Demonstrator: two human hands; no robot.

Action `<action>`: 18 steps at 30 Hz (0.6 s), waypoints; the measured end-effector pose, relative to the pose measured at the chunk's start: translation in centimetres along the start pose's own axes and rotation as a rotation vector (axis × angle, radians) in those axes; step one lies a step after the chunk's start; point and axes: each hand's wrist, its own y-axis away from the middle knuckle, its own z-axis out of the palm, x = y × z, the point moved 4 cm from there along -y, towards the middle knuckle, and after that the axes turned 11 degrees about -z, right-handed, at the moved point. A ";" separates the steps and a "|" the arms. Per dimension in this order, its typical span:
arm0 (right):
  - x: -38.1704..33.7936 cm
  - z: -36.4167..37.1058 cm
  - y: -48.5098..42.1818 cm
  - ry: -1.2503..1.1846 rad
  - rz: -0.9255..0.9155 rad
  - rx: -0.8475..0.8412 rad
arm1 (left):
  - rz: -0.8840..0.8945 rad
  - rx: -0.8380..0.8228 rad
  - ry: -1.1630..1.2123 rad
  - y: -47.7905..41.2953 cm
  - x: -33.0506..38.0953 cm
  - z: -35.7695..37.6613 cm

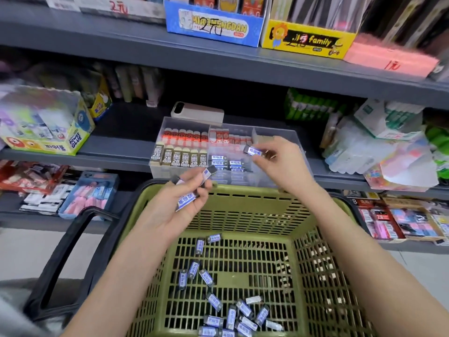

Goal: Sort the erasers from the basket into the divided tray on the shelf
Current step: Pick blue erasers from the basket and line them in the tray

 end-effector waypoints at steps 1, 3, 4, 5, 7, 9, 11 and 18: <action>-0.1 0.6 -1.3 0.146 -0.041 -0.086 | 0.091 -0.002 -0.071 -0.2 0.8 0.7; -0.8 1.9 -3.1 0.396 -0.122 -0.248 | 0.282 0.043 -0.236 -0.5 2.1 1.6; -1.0 2.4 -3.8 0.488 -0.149 -0.312 | 0.357 0.064 -0.287 -0.7 2.8 1.9; -1.1 2.8 -4.4 0.550 -0.171 -0.364 | 0.412 0.084 -0.315 -0.8 3.3 1.9; -1.1 3.1 -5.3 0.594 -0.193 -0.426 | 0.484 0.123 -0.355 -1.1 4.2 1.8; -0.9 3.2 -5.7 0.592 -0.204 -0.439 | 0.524 0.139 -0.397 -1.4 4.5 1.7; -0.6 3.4 -5.8 0.591 -0.216 -0.444 | 0.542 0.138 -0.427 -1.7 4.6 1.7; 0.4 4.2 -4.9 0.564 -0.238 -0.441 | 0.579 0.113 -0.499 -2.3 4.5 1.3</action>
